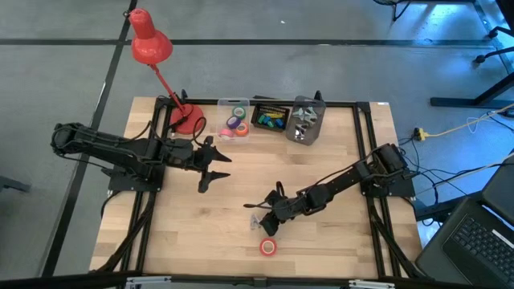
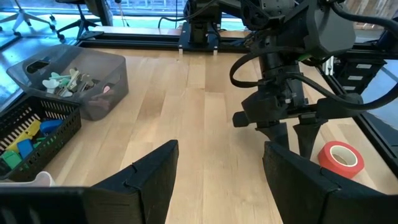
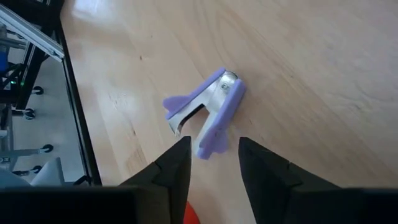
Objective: Pick and place Stapler, Stapler remover, tape
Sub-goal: Put the purple staple remover into the right black bin
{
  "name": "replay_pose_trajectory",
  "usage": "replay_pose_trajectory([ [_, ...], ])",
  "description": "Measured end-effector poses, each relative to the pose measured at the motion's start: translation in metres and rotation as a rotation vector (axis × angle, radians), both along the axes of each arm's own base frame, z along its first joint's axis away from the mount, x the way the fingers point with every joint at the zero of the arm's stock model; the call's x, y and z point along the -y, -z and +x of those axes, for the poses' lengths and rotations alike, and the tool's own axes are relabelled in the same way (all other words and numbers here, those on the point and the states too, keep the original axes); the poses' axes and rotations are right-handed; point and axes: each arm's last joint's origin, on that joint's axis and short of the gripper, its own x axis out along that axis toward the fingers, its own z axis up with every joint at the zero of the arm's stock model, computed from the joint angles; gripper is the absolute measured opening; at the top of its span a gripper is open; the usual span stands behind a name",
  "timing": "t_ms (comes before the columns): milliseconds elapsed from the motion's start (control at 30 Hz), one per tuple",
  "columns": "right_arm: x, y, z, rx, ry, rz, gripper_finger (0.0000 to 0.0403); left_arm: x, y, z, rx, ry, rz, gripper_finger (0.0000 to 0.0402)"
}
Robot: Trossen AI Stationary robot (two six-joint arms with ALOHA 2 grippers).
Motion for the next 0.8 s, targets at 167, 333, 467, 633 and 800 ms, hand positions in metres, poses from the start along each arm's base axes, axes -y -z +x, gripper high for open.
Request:
replay_pose_trajectory([
  [167,0.0,0.0,0.0,0.001,0.0,0.0,0.011,0.0,0.0,0.0,0.0,0.0,0.0,0.0226],
  [333,-0.001,-0.001,0.001,0.016,-0.004,0.011,0.0094,0.0,0.0,0.0,0.0,0.0,0.0,0.0226],
  [467,-0.002,0.003,0.004,0.016,-0.015,0.021,0.0091,0.0,0.0,0.0,0.0,0.0,0.0,0.0226],
  [633,-0.01,0.014,0.019,-0.005,-0.07,0.028,0.0091,0.0,0.001,0.0,-0.006,-0.001,0.001,0.0226],
  [800,-0.012,0.012,0.025,-0.03,-0.097,-0.016,0.0091,0.0,0.002,-0.001,-0.017,-0.001,-0.001,0.0226],
])
